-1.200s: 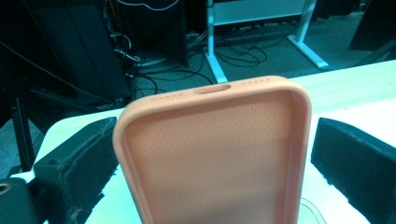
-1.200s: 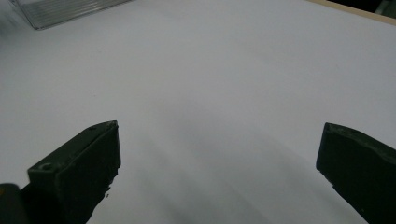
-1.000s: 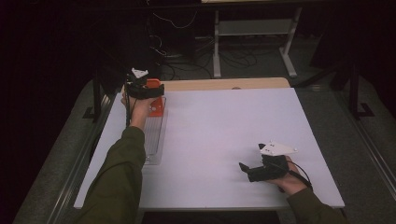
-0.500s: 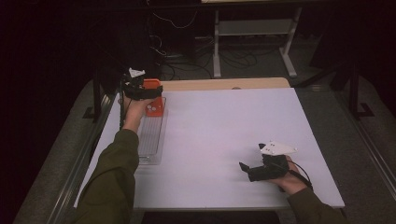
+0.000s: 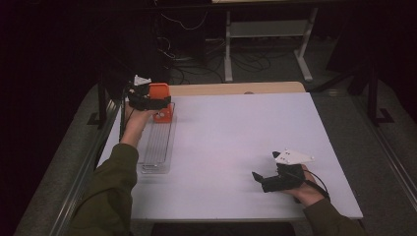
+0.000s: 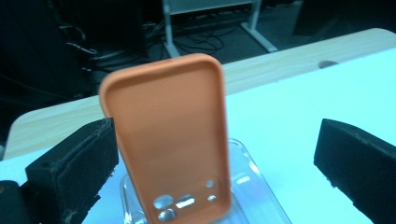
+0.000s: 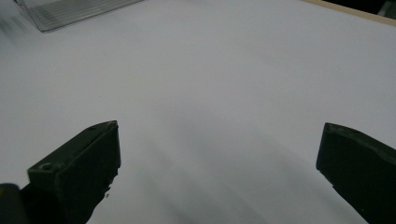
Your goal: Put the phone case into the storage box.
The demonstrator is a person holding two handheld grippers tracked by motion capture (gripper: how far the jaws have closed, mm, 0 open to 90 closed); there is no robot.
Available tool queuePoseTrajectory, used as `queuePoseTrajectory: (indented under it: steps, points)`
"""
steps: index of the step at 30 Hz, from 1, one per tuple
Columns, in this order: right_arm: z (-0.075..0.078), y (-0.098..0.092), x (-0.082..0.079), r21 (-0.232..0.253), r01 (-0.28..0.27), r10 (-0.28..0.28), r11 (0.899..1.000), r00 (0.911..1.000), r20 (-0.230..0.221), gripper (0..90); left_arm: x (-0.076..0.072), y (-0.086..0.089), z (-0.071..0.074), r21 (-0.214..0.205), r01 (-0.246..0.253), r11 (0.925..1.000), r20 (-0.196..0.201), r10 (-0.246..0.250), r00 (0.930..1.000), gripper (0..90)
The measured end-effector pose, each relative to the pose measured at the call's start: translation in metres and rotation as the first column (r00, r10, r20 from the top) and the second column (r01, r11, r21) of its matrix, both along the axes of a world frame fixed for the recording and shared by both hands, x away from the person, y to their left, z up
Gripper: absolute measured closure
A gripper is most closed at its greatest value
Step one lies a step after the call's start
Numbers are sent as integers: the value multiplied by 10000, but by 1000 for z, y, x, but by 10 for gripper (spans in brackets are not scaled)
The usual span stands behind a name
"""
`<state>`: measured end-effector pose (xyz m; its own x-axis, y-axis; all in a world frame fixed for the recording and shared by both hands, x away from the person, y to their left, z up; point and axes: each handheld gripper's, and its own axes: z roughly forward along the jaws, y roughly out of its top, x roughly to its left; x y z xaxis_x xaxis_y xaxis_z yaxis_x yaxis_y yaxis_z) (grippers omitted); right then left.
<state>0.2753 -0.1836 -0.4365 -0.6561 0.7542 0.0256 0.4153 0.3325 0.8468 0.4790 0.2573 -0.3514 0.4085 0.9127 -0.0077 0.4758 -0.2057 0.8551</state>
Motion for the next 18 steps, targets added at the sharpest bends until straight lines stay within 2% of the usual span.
queuePoseTrajectory:
  steps: [5, 6, 8, 9, 10, 18]
  points:
    - [2, 1, 0, 64, -26, 26, 10000, 10000, -14, 0, -14, 0, 4, -249, 445, 9987, 184, -441, 9989, 0]
    - [3, 1, 0, 55, -43, 43, 10000, 10000, -13, 0, -17, 1, 5, -140, 592, 9981, 144, -590, 9982, 0]
    - [4, 1, 0, 30, -78, 78, 10000, 10000, -3, 0, -23, 2, 7, -177, 865, 9961, 118, -863, 9962, 0]
    - [5, 1, 0, 100, -50, 50, 9999, 10000, -7, 0, -25, 1, 7, -354, 897, 9953, 160, -892, 9959, 0]
    - [5, 0, 0, 65, -54, 54, 10000, 10000, 24, 0, -28, 2, 8, -143, 1066, 9942, 119, -1065, 9942, 0]
    - [9, 0, 1, 64, -149, 150, 9999, 9998, -95, 0, -51, 2, 9, -415, 1887, 9812, 244, -1878, 9819, 0]
